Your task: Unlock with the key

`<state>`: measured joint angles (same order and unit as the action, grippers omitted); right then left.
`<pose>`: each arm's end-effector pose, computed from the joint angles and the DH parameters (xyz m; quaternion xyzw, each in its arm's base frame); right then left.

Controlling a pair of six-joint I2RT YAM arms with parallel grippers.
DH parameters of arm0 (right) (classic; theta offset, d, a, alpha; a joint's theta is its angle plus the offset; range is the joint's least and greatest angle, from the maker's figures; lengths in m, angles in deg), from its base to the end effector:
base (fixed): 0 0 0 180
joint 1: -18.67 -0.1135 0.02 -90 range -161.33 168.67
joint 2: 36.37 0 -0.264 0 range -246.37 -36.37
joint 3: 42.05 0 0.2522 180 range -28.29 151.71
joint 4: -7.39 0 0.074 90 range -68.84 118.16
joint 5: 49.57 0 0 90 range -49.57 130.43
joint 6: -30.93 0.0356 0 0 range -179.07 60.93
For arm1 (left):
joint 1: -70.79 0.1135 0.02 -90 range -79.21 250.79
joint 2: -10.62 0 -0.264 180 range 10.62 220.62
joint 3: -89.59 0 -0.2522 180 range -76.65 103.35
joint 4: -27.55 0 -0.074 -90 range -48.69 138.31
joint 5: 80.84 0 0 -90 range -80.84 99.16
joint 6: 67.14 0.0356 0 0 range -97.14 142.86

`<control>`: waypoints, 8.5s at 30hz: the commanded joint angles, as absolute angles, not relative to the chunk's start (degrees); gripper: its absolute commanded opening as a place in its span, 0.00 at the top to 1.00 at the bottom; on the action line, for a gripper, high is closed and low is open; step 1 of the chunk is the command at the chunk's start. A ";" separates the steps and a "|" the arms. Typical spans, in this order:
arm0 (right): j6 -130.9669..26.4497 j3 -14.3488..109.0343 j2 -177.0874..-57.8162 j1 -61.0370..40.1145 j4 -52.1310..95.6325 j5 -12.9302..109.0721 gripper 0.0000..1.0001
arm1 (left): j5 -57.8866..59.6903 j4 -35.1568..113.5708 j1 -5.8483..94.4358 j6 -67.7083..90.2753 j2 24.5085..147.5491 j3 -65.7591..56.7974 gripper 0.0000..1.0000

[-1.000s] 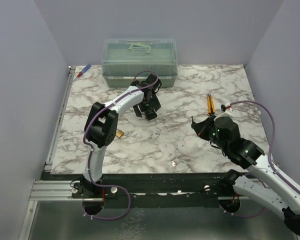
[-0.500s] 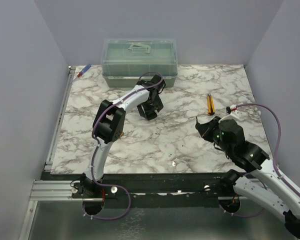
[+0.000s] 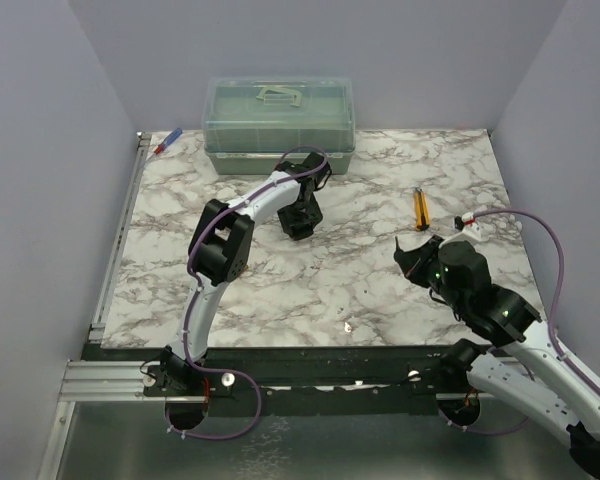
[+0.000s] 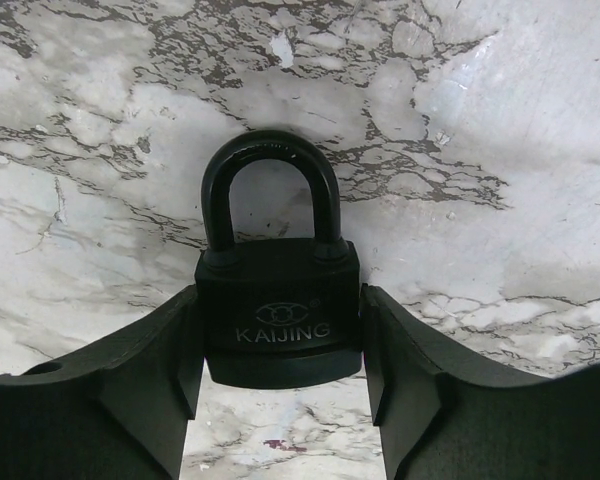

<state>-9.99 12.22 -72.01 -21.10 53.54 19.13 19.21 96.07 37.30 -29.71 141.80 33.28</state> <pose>0.1155 0.0793 0.2984 0.1637 0.8297 0.2439 0.4746 0.3956 -0.2543 0.1735 -0.1744 0.9733 -0.0192 0.1480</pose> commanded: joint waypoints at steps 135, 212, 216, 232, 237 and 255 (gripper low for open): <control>-7.30 2.38 -116.40 -22.05 3.89 43.04 1.00 | -10.87 49.79 36.96 -48.64 118.17 -11.98 1.00; 4.69 8.41 -122.95 -22.09 13.97 29.60 1.00 | -12.81 46.77 35.55 -50.71 120.66 -12.14 1.00; 4.20 8.63 -123.41 -22.10 13.22 30.09 1.00 | -12.72 46.67 35.38 -50.70 120.83 -12.30 1.00; -1.58 9.09 -118.65 -22.07 10.88 31.33 1.00 | -14.12 46.06 35.46 -50.29 121.27 -13.05 1.00; -1.98 11.95 -119.76 -22.08 15.51 29.96 1.00 | -13.18 46.06 35.46 -49.36 120.96 -13.79 1.00; -10.38 8.75 -120.69 -20.51 9.10 31.31 1.00 | -16.17 46.14 35.38 -49.23 121.24 -13.53 1.00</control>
